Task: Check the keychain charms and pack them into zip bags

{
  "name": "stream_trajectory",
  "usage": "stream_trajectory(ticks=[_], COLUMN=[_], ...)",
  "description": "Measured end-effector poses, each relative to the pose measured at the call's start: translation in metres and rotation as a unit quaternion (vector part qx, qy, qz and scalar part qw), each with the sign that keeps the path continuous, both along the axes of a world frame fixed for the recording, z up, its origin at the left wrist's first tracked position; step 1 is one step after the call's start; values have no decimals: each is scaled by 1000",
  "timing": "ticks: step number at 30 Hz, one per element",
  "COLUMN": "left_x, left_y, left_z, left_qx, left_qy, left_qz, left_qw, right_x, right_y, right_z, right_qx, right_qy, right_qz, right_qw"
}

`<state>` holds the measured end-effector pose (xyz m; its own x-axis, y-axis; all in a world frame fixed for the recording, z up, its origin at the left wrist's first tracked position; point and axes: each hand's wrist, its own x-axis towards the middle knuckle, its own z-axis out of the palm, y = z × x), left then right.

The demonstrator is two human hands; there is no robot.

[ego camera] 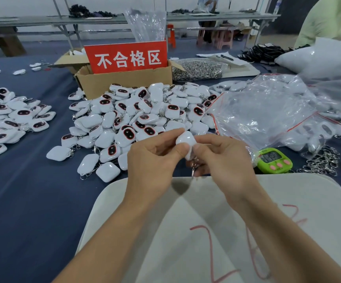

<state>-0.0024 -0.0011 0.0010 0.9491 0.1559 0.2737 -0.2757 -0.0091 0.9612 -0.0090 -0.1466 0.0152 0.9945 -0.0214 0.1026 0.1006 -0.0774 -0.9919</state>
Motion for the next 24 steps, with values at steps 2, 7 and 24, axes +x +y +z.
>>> stream_trajectory(ticks=[2, 7, 24], left_x=[2, 0, 4], left_y=[2, 3, -5], left_z=[-2, -2, -7], left_qx=[23, 50, 116], left_qy=[-11, -7, 34], left_qz=[45, 50, 31], left_qw=[999, 997, 992], right_x=[-3, -3, 14], right_y=[5, 12, -27], right_z=[-7, -14, 2], right_qx=[-192, -232, -51], right_qy=[-67, -104, -38], right_qz=[-10, 19, -146], right_qw=[979, 967, 987])
